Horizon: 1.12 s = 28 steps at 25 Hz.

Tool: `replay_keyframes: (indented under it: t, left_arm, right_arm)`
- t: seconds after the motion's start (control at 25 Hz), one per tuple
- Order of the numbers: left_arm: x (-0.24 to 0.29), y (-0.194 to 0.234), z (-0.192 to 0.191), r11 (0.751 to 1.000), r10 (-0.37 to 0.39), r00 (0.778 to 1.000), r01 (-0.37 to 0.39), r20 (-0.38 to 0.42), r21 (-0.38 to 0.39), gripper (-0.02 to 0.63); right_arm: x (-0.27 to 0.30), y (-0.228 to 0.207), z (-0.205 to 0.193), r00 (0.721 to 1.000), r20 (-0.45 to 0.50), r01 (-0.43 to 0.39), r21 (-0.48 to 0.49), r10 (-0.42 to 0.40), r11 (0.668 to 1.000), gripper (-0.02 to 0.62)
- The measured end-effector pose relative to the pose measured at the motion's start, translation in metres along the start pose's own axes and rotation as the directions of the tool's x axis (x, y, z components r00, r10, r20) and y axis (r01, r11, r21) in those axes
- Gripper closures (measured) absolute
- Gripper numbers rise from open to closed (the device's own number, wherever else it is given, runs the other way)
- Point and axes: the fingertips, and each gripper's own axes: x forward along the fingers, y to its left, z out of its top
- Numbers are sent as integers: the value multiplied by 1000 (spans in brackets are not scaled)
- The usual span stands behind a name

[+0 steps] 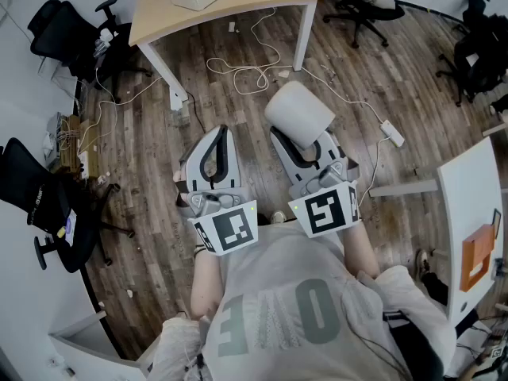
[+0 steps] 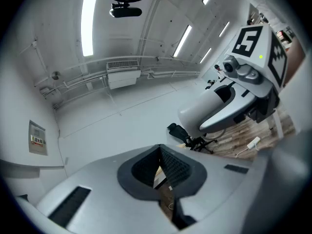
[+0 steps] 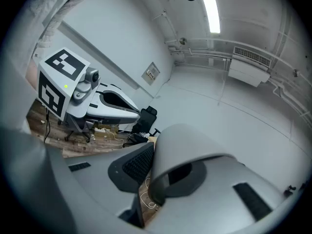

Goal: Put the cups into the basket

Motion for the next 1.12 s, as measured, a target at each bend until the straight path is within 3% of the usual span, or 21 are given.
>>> replay_keyframes:
  t: [0.2, 0.36, 0.6, 0.8, 1.12]
  left_arm:
    - [2, -6, 5, 1000, 7, 1000, -7, 8, 10, 597]
    - [0, -10, 7, 999, 2, 1000, -2, 4, -42, 597]
    - [-8, -6, 1, 1000, 22, 999, -23, -39, -20, 597]
    - [-11, -3, -2, 1000, -29, 996, 29, -80, -7, 597]
    - [5, -2, -29, 999, -28, 993, 25, -112, -25, 597]
  right_arm:
    - [-5, -3, 0, 1000, 17, 6, 1, -6, 1000, 540]
    - [-10, -4, -4, 1000, 16, 5, -11, -5, 1000, 540]
    - [-10, -3, -13, 999, 29, -19, 13, 19, 1000, 540]
    - [-4, 4, -12, 998, 24, -53, 14, 53, 998, 540]
    - [17, 5, -24, 997, 3, -77, 10, 77, 997, 540]
